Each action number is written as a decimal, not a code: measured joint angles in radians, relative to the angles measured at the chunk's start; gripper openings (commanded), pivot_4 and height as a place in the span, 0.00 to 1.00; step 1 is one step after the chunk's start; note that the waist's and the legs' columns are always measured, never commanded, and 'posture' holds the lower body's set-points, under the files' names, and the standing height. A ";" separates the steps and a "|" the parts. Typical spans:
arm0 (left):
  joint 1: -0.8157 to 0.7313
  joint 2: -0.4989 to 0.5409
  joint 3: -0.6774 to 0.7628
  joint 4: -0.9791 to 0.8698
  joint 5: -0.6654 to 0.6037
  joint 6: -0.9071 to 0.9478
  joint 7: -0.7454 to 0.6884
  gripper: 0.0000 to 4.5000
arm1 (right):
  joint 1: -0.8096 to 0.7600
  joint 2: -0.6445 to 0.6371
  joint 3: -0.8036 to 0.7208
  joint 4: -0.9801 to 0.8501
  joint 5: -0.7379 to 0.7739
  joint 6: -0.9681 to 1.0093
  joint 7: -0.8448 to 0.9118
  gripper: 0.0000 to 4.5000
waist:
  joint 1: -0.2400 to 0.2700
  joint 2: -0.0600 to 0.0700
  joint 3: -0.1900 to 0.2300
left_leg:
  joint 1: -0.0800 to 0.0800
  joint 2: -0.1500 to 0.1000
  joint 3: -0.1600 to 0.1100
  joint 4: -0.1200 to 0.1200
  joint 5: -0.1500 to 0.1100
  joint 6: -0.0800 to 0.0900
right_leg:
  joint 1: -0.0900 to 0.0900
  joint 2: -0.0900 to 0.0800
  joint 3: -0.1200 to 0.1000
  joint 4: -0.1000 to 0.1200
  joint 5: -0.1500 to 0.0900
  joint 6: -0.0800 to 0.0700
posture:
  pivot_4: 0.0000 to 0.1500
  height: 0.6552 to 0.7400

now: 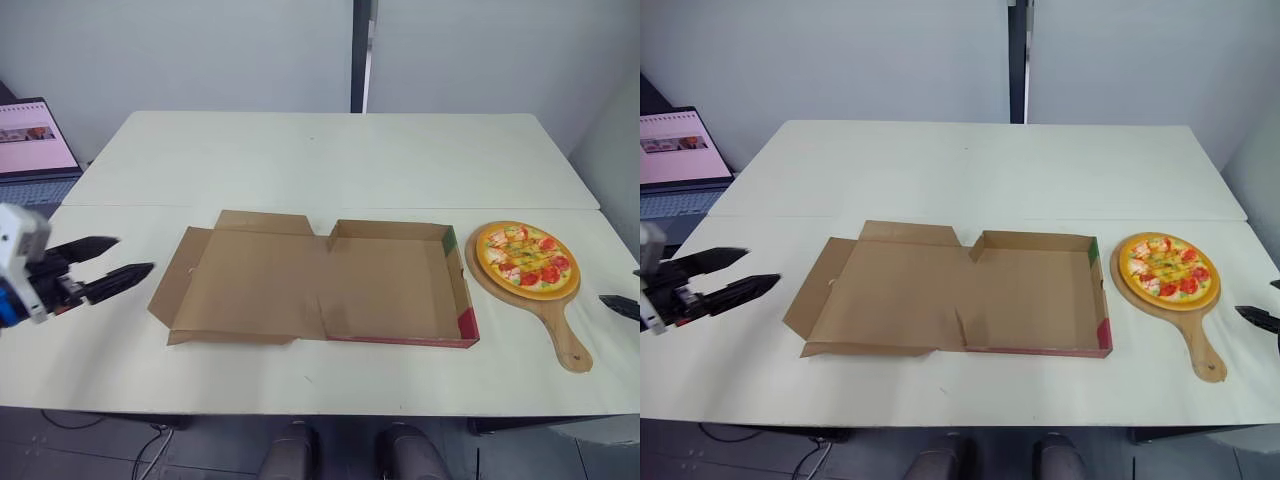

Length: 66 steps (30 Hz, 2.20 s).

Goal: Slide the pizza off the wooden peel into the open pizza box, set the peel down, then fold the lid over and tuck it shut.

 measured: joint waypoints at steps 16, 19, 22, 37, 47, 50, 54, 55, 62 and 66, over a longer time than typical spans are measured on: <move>-0.491 -0.111 -0.461 -0.099 -0.080 0.127 -0.096 1.00 | 0.451 0.195 -0.305 -0.676 0.122 0.309 -0.207 1.00 | 0.001 -0.001 0.000 | 0.001 -0.001 0.001 0.001 0.000 0.000 | 0.001 0.003 0.002 0.001 0.000 0.003 | 1.00 1.00; -0.543 -0.153 -0.517 -0.098 -0.083 0.146 -0.113 1.00 | 0.496 0.233 -0.344 -0.825 0.150 0.422 -0.266 1.00 | 0.000 -0.001 0.001 | 0.001 -0.001 0.001 0.002 0.000 0.000 | 0.001 0.003 0.003 0.001 0.000 0.003 | 1.00 1.00; -0.585 -0.185 -0.560 -0.096 -0.083 0.165 -0.132 1.00 | 0.550 0.240 -0.383 -0.969 0.175 0.579 -0.326 1.00 | 0.001 -0.001 0.001 | 0.000 -0.001 0.000 0.002 0.000 0.000 | 0.001 0.003 0.003 0.001 0.000 0.004 | 1.00 1.00; -0.723 -0.289 -0.672 -0.129 -0.072 0.223 -0.142 1.00 | 0.540 0.191 -0.378 -1.256 0.253 0.975 -0.456 1.00 | 0.001 -0.003 0.001 | 0.000 -0.001 0.000 0.002 0.000 0.000 | 0.002 0.004 0.003 0.001 0.000 0.004 | 1.00 1.00; -0.792 -0.312 -0.699 -0.153 -0.061 0.256 -0.127 1.00 | 0.363 0.195 -0.202 -1.133 0.231 1.074 -0.541 1.00 | 0.000 -0.003 0.002 | 0.000 -0.001 0.000 0.002 0.000 0.000 | 0.002 0.005 0.003 0.001 0.000 0.005 | 1.00 1.00; -0.796 -0.316 -0.699 -0.156 -0.063 0.259 -0.129 1.00 | 0.316 0.198 -0.143 -1.079 0.229 1.069 -0.544 1.00 | -0.001 -0.003 0.002 | 0.000 -0.001 0.000 0.002 0.000 0.000 | 0.002 0.005 0.004 0.001 0.000 0.005 | 1.00 1.00; -0.796 -0.318 -0.700 -0.167 -0.066 0.265 -0.133 1.00 | 0.274 0.198 -0.064 -0.985 0.194 1.014 -0.542 1.00 | -0.001 -0.003 0.002 | 0.000 -0.001 0.000 0.002 0.000 0.000 | 0.002 0.005 0.004 0.001 0.000 0.005 | 1.00 1.00; -0.796 -0.318 -0.700 -0.171 -0.066 0.267 -0.133 1.00 | 0.268 0.198 -0.049 -0.965 0.191 1.005 -0.540 1.00 | -0.001 -0.003 0.002 | 0.000 -0.001 0.000 0.002 0.000 0.000 | 0.002 0.005 0.004 0.001 0.000 0.005 | 1.00 1.00; -0.795 -0.317 -0.700 -0.178 -0.064 0.268 -0.135 1.00 | 0.212 0.172 0.012 -0.876 0.168 0.960 -0.488 1.00 | -0.003 -0.004 0.002 | 0.001 -0.001 0.000 0.002 0.000 0.000 | 0.002 0.006 0.005 0.001 0.000 0.005 | 1.00 1.00; -0.795 -0.316 -0.700 -0.181 -0.064 0.269 -0.142 1.00 | 0.194 0.164 0.038 -0.836 0.154 0.922 -0.459 1.00 | -0.005 -0.006 0.002 | 0.002 -0.001 0.000 0.003 0.000 0.000 | 0.004 0.006 0.005 0.001 0.000 0.005 | 1.00 1.00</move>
